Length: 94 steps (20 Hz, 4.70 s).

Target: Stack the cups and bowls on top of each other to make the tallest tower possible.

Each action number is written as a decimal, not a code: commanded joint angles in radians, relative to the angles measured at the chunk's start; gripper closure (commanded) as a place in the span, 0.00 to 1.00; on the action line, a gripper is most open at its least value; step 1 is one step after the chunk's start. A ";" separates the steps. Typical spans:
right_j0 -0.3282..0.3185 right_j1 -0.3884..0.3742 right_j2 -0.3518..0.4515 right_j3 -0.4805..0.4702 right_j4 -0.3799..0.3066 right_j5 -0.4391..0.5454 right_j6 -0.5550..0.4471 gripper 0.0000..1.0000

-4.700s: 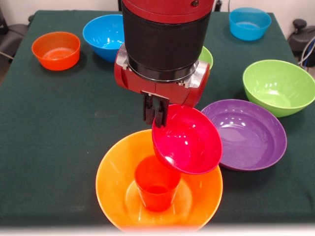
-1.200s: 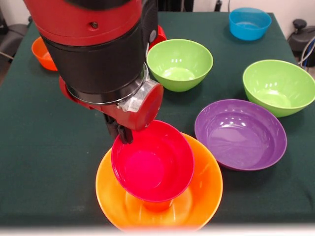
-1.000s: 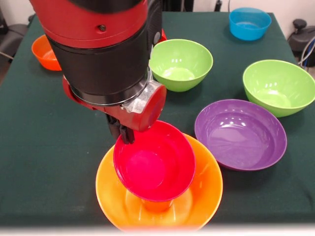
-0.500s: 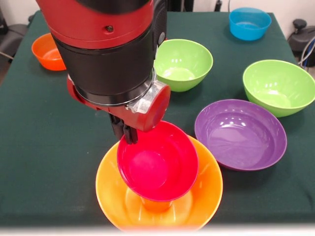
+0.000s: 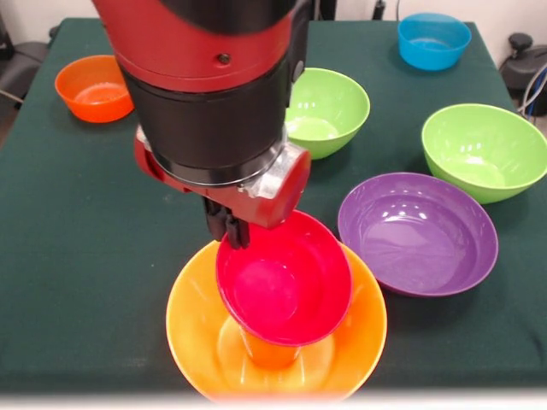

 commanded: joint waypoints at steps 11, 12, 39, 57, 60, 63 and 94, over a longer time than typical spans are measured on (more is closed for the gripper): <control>0.044 -0.029 0.172 0.062 -0.179 0.021 -0.136 1.00; 0.035 -0.031 0.158 0.051 -0.172 0.030 -0.143 1.00; 0.038 -0.020 0.190 0.049 -0.188 0.016 -0.135 1.00; 0.034 -0.013 0.206 0.050 -0.196 0.000 -0.141 1.00; 0.034 -0.005 0.214 0.051 -0.201 -0.014 -0.145 1.00; 0.030 0.001 0.217 0.048 -0.200 -0.023 -0.152 1.00; 0.042 0.020 0.378 0.079 -0.337 -0.114 -0.173 1.00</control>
